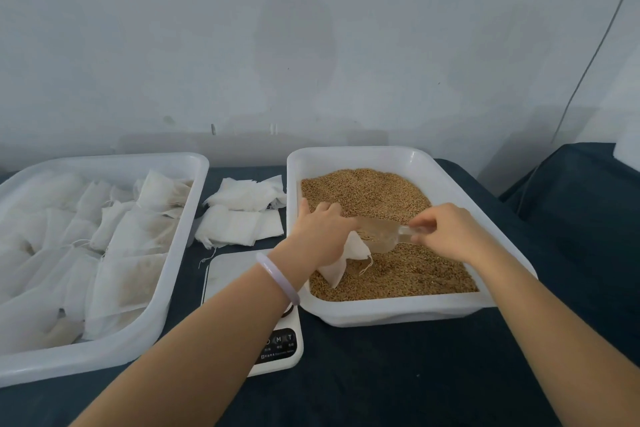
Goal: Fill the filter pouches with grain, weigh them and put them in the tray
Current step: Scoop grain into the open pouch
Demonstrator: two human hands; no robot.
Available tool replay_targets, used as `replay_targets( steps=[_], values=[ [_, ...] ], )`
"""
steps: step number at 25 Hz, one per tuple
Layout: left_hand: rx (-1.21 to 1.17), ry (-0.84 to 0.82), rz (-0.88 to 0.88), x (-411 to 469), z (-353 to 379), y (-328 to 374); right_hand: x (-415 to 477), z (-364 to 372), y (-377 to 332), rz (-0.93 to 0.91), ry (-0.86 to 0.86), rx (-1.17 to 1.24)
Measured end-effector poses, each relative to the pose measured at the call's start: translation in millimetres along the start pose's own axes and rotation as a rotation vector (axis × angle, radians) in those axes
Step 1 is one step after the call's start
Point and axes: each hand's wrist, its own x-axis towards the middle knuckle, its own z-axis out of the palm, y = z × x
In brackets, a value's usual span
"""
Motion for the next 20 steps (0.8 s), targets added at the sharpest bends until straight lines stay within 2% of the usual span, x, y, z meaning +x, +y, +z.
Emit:
replay_targets(
  steps=[4,11,20],
  values=[
    [0.037,-0.019,0.07,6.6,2.9,-0.7,-3.4,0.2,-0.1,-0.011,-0.015,0.021],
    [-0.038,0.191,0.059,-1.5,-9.4,-20.6,-5.3,-7.0,-3.0,-0.063,0.013,0.083],
    [-0.281,0.176,0.08,-20.7,-16.3,-27.6,-7.0,-6.5,8.7,0.015,0.077,0.054]
  ],
)
